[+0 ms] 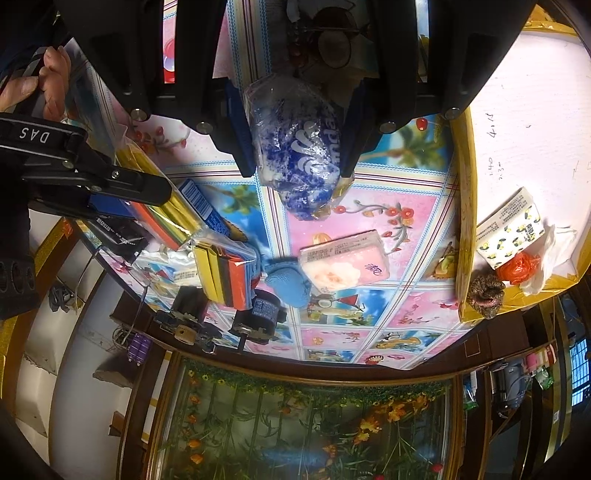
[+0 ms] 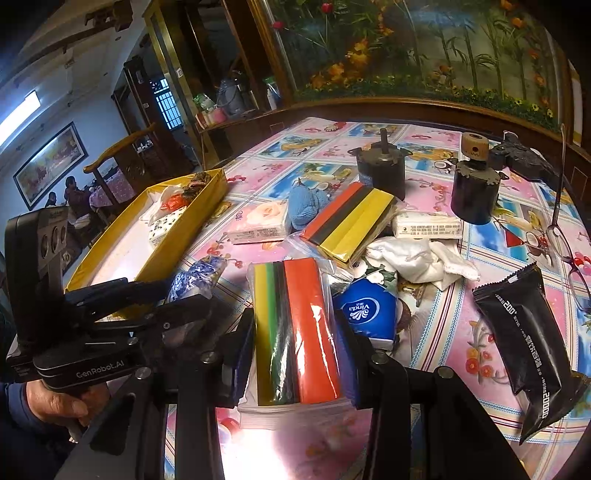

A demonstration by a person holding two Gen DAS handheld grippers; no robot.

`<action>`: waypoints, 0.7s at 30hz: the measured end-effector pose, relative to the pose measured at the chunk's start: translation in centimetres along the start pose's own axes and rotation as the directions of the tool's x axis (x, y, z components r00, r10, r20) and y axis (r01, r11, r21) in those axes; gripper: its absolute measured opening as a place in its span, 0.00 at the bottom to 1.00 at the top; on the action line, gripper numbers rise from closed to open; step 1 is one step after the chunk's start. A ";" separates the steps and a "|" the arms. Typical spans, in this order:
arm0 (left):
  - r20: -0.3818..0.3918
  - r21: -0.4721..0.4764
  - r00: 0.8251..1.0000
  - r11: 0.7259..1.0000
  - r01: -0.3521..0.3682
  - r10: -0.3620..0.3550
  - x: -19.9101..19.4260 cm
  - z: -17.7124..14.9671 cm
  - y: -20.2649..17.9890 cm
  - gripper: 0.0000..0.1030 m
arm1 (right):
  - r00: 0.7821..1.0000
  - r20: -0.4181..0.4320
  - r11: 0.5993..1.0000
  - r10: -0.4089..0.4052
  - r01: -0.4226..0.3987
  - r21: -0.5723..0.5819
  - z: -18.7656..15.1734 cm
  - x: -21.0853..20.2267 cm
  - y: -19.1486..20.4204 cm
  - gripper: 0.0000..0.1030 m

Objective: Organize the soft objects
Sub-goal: 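Grasp the blue-patterned bag with the left gripper while the right gripper grasps the striped clay pack, then carry the blue bag and striped clay pack into the tray with both grippers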

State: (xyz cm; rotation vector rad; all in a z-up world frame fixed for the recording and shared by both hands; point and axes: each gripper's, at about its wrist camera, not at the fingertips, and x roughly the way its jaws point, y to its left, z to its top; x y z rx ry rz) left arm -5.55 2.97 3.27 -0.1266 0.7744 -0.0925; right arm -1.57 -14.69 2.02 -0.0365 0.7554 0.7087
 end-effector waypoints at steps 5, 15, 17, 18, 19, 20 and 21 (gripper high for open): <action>0.020 0.000 1.000 1.000 -0.006 0.006 -0.4 -0.1 0.0 0.43 | 1.000 0.007 1.000 -0.002 0.002 0.002 0.0 -0.1 0.0 0.42; 0.043 0.003 0.999 1.000 0.008 -0.008 -1.7 0.0 0.0 0.43 | 0.999 0.023 0.999 0.023 -0.024 0.033 0.3 -0.2 0.0 0.42; 0.053 -0.004 0.999 1.000 0.009 -0.008 -2.1 0.3 0.3 0.43 | 0.998 0.030 0.998 0.048 -0.049 0.047 0.5 -0.1 0.4 0.42; 0.060 -0.012 0.998 1.000 0.009 -0.009 -2.5 0.4 0.6 0.43 | 0.998 0.034 0.997 0.059 -0.061 0.050 0.6 0.0 0.7 0.43; 0.069 -0.020 0.998 1.000 0.009 -0.008 -2.9 0.5 1.0 0.43 | 0.997 0.037 0.996 0.067 -0.068 0.050 0.6 0.1 1.0 0.43; 0.078 -0.027 0.997 1.000 0.006 -0.004 -3.3 0.7 1.4 0.43 | 0.997 0.038 0.996 0.073 -0.075 0.049 0.8 0.3 1.4 0.43; 0.088 -0.036 0.996 0.999 0.001 0.002 -3.8 0.8 1.8 0.43 | 0.996 0.038 0.995 0.081 -0.083 0.050 0.9 0.4 1.7 0.43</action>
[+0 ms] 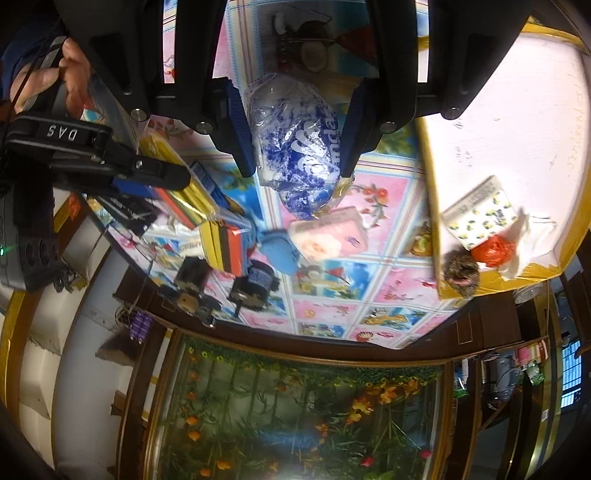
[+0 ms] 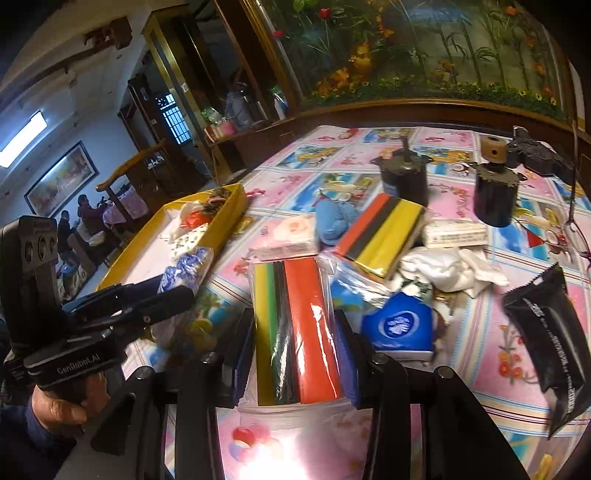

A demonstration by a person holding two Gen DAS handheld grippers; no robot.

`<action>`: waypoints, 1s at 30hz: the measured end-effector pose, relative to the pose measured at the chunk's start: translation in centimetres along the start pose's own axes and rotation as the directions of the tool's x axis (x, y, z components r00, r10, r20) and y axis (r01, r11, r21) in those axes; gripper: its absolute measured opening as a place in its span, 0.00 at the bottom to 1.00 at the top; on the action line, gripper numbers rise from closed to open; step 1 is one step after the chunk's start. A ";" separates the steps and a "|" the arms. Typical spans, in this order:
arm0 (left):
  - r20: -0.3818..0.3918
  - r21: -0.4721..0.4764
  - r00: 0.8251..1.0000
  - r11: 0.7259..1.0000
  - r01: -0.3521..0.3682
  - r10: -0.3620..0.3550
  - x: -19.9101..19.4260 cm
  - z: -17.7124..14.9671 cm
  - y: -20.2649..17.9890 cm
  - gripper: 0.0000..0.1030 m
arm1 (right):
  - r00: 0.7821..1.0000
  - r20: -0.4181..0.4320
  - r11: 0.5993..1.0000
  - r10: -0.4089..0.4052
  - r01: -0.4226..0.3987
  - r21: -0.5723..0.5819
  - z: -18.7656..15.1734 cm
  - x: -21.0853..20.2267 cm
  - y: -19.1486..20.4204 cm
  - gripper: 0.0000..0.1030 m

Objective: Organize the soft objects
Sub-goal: 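Carry the blue bag and striped clay pack into the tray with both grippers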

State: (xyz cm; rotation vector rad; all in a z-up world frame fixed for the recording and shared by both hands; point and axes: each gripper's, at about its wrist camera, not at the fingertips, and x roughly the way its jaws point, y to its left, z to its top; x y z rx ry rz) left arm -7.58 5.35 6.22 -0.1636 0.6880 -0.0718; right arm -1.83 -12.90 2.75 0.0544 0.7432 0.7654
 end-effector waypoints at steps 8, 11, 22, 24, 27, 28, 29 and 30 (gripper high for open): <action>0.048 -0.119 0.997 0.991 -0.055 0.061 -3.4 1.5 6.5 0.43 | 0.995 -0.018 0.994 0.098 -0.099 -0.045 2.0 3.0 5.6 0.43; 0.059 -0.172 0.991 0.979 -0.106 0.118 -4.7 1.9 10.1 0.44 | 0.990 -0.037 0.986 0.134 -0.137 -0.090 2.8 4.7 9.1 0.43; -0.072 -0.315 0.974 0.922 -0.225 0.214 -4.0 2.4 20.3 0.44 | 0.978 -0.196 0.972 0.067 -0.109 -0.210 2.3 13.5 19.1 0.43; -0.096 -0.318 0.974 0.921 -0.226 0.206 -3.4 2.8 20.9 0.44 | 0.975 -0.217 0.972 0.045 -0.093 -0.216 2.3 14.7 19.4 0.43; -0.126 -0.307 0.971 0.923 -0.234 0.204 -2.6 3.3 21.3 0.44 | 0.972 -0.234 0.974 0.022 -0.074 -0.213 2.3 16.0 19.3 0.43; -0.143 -0.306 0.970 0.923 -0.234 0.198 -2.1 3.5 21.3 0.44 | 0.972 -0.234 0.974 0.021 -0.073 -0.216 2.4 16.2 19.2 0.43; -0.157 -0.311 0.970 0.923 -0.227 0.185 -1.6 3.6 21.4 0.44 | 0.973 -0.231 0.972 0.013 -0.067 -0.226 2.4 16.4 19.4 0.43; -0.169 -0.315 0.970 0.923 -0.221 0.175 -1.1 3.6 21.5 0.44 | 0.973 -0.229 0.971 0.007 -0.062 -0.232 2.4 16.4 19.5 0.43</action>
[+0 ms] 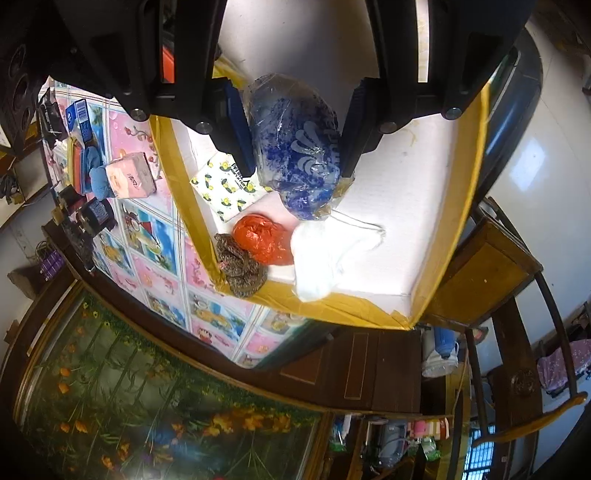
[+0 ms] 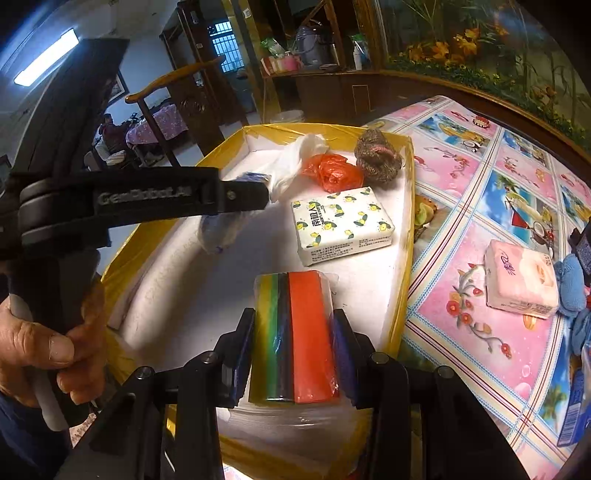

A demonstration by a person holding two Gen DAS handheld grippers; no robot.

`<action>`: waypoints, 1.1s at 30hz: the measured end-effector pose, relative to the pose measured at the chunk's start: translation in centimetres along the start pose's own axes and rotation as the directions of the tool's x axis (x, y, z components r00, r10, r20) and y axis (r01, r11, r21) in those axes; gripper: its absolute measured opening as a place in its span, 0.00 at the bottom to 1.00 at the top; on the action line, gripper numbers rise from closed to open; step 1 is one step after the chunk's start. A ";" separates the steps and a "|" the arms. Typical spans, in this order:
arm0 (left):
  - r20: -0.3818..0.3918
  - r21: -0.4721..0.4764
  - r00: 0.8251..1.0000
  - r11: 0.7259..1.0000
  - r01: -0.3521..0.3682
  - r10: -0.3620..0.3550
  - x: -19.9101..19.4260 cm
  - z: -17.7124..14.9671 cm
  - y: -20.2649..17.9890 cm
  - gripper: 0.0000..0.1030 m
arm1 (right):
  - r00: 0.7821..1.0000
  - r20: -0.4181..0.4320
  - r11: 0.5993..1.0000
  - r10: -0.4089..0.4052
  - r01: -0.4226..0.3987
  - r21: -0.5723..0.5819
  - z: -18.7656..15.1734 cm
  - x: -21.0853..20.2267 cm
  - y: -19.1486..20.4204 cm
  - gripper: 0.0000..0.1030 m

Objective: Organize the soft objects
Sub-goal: 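Carry the blue bag and striped clay pack into the tray with both grippers, then open both grippers to drop the items in the tray, then withdraw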

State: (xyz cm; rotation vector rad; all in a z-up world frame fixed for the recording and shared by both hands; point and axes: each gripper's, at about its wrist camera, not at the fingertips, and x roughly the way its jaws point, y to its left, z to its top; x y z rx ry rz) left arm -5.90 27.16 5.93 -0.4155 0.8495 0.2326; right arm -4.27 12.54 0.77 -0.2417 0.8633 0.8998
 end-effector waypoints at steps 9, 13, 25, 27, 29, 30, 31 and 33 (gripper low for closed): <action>-0.044 -0.019 0.999 1.000 0.000 -0.001 1.8 0.3 0.0 0.44 | 1.000 0.006 0.999 -0.008 0.009 -0.039 -0.1 0.7 0.8 0.43; -0.048 -0.025 0.999 1.000 -0.001 0.000 1.9 0.4 0.0 0.51 | 0.999 0.024 0.999 0.025 -0.025 -0.023 0.0 0.0 0.5 0.51; 0.016 -0.023 1.000 1.000 0.021 -0.021 -1.0 -0.4 -0.5 0.60 | 0.984 0.165 0.992 0.072 -0.088 0.092 -0.4 -6.0 -3.8 0.64; 0.038 -0.015 0.999 0.999 0.037 -0.037 -1.9 -0.7 -1.2 0.61 | 0.981 0.178 0.987 0.079 -0.102 0.124 -0.9 -6.9 -5.3 0.65; 0.058 0.011 0.997 0.998 0.059 -0.060 -2.7 -1.0 -2.4 0.63 | 0.980 0.184 0.982 0.075 -0.105 0.156 -1.5 -7.9 -7.0 0.65; 0.067 0.032 0.995 0.997 0.072 -0.074 -3.1 -1.2 -3.2 0.64 | 0.980 0.187 0.980 0.072 -0.105 0.172 -1.9 -8.3 -7.7 0.65; 0.072 0.050 0.994 0.995 0.080 -0.084 -3.4 -1.4 -3.9 0.64 | 0.979 0.191 0.975 0.070 -0.107 0.193 -2.3 -8.8 -8.6 0.65; 0.072 0.098 0.991 0.990 0.103 -0.110 -3.7 -1.8 -6.0 0.65 | 0.977 0.205 0.965 0.057 -0.106 0.239 -3.6 -10.1 -10.9 0.65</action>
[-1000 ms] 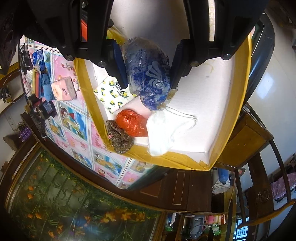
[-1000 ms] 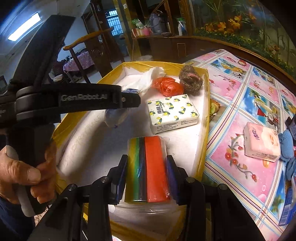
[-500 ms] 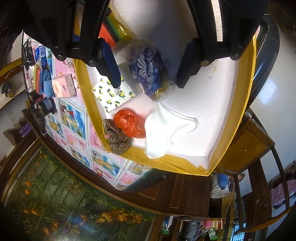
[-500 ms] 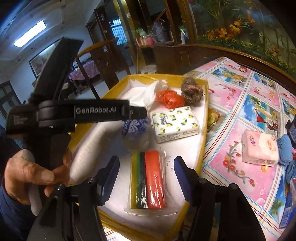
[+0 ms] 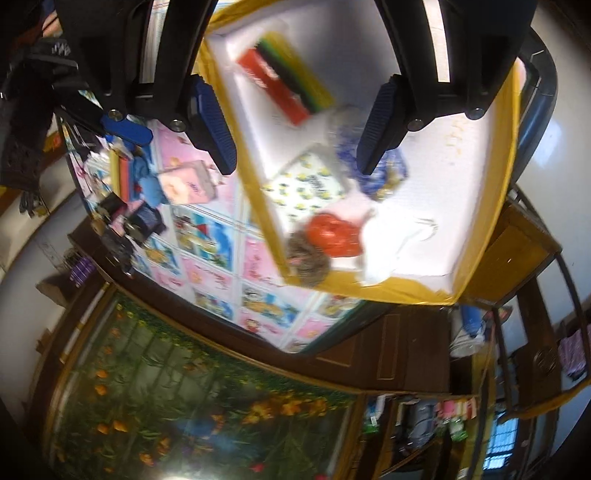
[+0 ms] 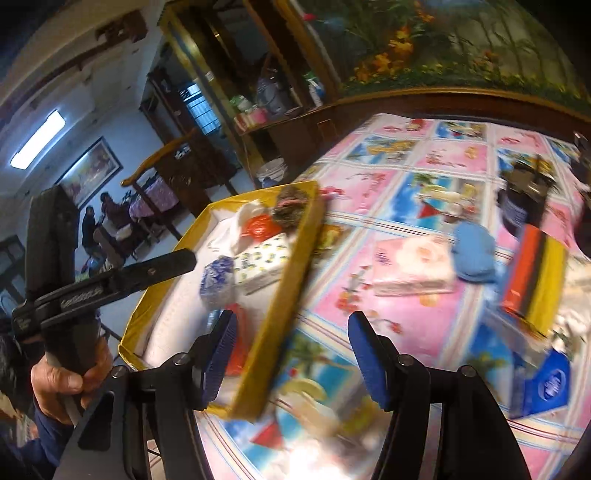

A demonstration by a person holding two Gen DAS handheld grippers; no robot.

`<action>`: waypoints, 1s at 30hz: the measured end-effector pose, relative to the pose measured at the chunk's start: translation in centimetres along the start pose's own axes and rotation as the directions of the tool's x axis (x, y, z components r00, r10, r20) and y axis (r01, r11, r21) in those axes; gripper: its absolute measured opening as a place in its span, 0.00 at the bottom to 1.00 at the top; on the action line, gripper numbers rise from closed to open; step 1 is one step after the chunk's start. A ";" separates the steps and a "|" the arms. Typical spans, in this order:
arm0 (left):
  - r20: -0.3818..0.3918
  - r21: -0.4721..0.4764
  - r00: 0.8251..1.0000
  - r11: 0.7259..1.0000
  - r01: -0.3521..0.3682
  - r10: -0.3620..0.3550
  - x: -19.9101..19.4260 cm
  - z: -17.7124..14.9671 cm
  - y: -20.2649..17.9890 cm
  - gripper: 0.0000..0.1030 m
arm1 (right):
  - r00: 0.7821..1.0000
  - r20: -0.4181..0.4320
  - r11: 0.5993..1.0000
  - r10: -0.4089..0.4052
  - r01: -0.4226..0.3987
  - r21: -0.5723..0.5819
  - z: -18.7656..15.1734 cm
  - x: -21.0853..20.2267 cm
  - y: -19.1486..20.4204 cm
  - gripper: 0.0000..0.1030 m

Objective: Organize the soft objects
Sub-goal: 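Open both grippers to drop the items in the tray, then withdraw, then grasp the pink rose-print tissue pack with the left gripper while the right gripper grasps the black snack bag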

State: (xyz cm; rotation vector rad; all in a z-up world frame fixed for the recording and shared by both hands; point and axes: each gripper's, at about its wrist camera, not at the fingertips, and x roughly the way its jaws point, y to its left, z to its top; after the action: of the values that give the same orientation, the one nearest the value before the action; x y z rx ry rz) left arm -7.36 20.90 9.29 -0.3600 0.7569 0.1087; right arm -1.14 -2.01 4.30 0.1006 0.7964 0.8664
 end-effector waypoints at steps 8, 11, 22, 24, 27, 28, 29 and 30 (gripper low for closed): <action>-0.061 0.202 0.995 0.975 0.089 -0.078 2.7 -0.7 -8.3 0.70 | 0.985 0.111 0.984 -0.134 0.119 0.130 -1.6 -7.5 -8.3 0.68; -0.101 0.229 0.991 0.967 0.108 -0.086 4.8 0.1 -10.6 0.74 | 0.972 0.159 0.975 -0.171 0.144 0.169 -2.1 -10.3 -10.7 0.71; -0.215 0.120 0.974 0.988 0.097 -0.069 15.4 5.1 -13.7 0.76 | 0.961 0.224 0.958 -0.160 0.097 0.269 -2.6 -13.6 -13.8 0.72; -0.253 0.078 0.966 0.994 0.077 -0.055 17.6 5.4 -13.2 0.76 | 0.960 0.230 0.956 -0.159 0.091 0.279 -2.7 -13.7 -13.9 0.72; -0.312 0.026 0.946 0.995 0.098 -0.085 19.3 4.8 -12.7 0.76 | 0.959 0.236 0.956 -0.157 0.087 0.281 -2.7 -13.7 -14.0 0.72; -0.324 0.025 0.940 0.993 0.116 -0.102 19.3 4.4 -12.8 0.76 | 0.958 0.239 0.956 -0.160 0.090 0.279 -2.7 -13.8 -13.9 0.72; -0.335 0.031 0.935 0.990 0.136 -0.118 19.1 3.9 -13.0 0.76 | 0.956 0.243 0.957 -0.164 0.094 0.276 -2.7 -13.9 -13.8 0.72; -0.351 0.037 0.927 0.987 0.156 -0.134 18.7 3.4 -13.1 0.76 | 0.955 0.245 0.957 -0.166 0.096 0.275 -2.7 -13.9 -13.8 0.72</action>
State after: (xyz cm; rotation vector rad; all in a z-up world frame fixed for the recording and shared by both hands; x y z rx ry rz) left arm 11.32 9.28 2.37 -0.3774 1.0785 -0.1234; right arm 0.58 -21.70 5.23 0.3846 0.6520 0.6019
